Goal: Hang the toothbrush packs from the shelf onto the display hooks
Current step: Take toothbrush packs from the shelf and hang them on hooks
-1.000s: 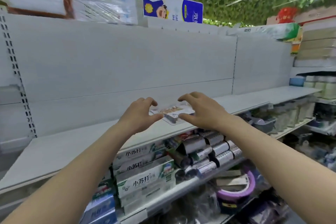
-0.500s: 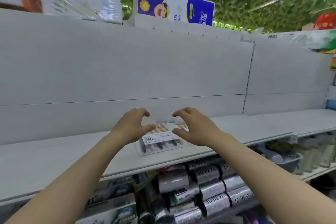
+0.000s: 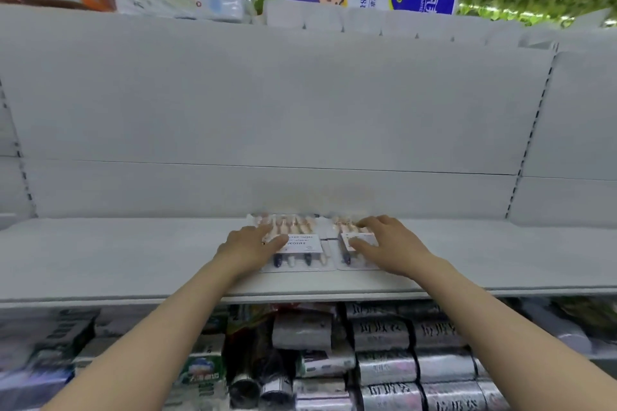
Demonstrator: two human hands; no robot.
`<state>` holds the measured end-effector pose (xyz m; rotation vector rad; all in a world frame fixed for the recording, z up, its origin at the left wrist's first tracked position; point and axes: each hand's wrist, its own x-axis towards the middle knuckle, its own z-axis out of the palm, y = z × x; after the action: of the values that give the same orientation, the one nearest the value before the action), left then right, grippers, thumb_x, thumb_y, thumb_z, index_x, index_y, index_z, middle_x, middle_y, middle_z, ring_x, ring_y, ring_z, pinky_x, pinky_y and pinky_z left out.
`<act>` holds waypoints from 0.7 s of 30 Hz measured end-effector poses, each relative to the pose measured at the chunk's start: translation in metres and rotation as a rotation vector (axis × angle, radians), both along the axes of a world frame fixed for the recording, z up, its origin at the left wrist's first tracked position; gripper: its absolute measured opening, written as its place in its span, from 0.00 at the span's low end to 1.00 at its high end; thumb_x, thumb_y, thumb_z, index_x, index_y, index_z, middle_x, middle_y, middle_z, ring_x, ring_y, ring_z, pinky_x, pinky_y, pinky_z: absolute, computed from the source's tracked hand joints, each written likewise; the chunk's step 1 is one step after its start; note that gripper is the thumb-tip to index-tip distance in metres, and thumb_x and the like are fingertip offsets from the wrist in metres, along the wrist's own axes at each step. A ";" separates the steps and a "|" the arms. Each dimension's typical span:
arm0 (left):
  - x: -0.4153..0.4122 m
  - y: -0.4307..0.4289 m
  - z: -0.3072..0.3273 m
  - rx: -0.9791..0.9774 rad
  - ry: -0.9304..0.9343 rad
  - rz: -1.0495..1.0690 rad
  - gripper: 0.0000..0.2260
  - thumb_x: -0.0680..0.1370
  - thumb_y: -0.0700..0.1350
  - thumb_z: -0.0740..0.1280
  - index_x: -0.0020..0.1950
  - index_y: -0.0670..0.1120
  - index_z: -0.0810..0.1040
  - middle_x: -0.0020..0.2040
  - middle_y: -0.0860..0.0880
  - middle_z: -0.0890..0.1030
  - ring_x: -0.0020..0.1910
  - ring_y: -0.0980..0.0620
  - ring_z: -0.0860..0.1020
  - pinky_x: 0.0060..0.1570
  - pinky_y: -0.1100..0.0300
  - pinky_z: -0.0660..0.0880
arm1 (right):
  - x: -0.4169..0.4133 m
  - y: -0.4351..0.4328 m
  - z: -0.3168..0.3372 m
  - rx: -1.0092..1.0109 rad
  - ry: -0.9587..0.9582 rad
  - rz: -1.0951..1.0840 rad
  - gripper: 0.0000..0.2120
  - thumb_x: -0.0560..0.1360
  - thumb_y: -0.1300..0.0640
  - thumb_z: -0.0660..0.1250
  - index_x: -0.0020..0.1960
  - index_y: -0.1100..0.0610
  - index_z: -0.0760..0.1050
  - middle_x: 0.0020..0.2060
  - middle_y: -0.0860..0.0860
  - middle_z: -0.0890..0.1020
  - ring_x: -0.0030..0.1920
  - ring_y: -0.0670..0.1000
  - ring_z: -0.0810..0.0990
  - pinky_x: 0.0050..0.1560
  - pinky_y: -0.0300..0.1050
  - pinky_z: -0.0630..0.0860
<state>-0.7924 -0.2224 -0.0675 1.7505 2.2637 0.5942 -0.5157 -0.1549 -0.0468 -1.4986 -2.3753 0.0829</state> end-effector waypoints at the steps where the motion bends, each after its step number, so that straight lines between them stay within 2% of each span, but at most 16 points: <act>1: 0.003 0.000 -0.002 -0.016 0.013 0.011 0.32 0.78 0.70 0.53 0.79 0.58 0.61 0.79 0.49 0.62 0.75 0.43 0.63 0.72 0.45 0.63 | 0.001 0.005 -0.002 -0.009 -0.011 -0.014 0.27 0.79 0.35 0.57 0.74 0.46 0.66 0.72 0.49 0.70 0.72 0.53 0.66 0.68 0.55 0.69; 5: 0.010 -0.004 -0.007 -0.011 0.043 0.049 0.30 0.79 0.69 0.53 0.79 0.58 0.60 0.79 0.50 0.60 0.76 0.44 0.62 0.71 0.47 0.62 | 0.002 0.021 -0.007 -0.099 -0.094 -0.059 0.29 0.80 0.33 0.51 0.78 0.42 0.60 0.78 0.49 0.63 0.77 0.54 0.59 0.74 0.60 0.60; 8: 0.013 -0.010 -0.008 -0.001 0.043 0.071 0.30 0.78 0.70 0.53 0.78 0.58 0.62 0.79 0.51 0.62 0.75 0.44 0.63 0.70 0.48 0.63 | 0.000 0.024 -0.011 -0.111 -0.149 -0.055 0.28 0.81 0.34 0.48 0.78 0.42 0.59 0.79 0.49 0.61 0.78 0.55 0.58 0.75 0.62 0.55; 15: 0.025 -0.039 -0.011 0.016 0.037 0.118 0.30 0.78 0.69 0.54 0.77 0.58 0.64 0.77 0.50 0.65 0.74 0.42 0.63 0.69 0.46 0.65 | 0.008 -0.001 -0.020 -0.057 -0.127 -0.023 0.27 0.81 0.35 0.48 0.76 0.42 0.62 0.78 0.48 0.62 0.77 0.55 0.59 0.75 0.64 0.54; 19: 0.032 -0.064 -0.012 0.030 0.047 0.136 0.32 0.76 0.70 0.56 0.76 0.56 0.66 0.76 0.48 0.67 0.72 0.41 0.65 0.69 0.46 0.67 | 0.018 -0.021 -0.020 -0.039 -0.066 -0.005 0.27 0.79 0.35 0.54 0.74 0.42 0.66 0.76 0.49 0.66 0.76 0.55 0.62 0.74 0.62 0.58; 21: 0.039 -0.076 -0.010 0.016 0.070 0.163 0.33 0.76 0.71 0.55 0.76 0.57 0.65 0.76 0.48 0.67 0.72 0.40 0.65 0.68 0.47 0.67 | 0.023 -0.028 -0.018 -0.036 -0.017 -0.027 0.30 0.76 0.31 0.57 0.74 0.43 0.67 0.76 0.49 0.66 0.75 0.55 0.62 0.73 0.62 0.59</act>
<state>-0.7534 -0.2984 -0.0775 1.6288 2.4735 0.5910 -0.4924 -0.1830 -0.0650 -1.5535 -2.3782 0.1074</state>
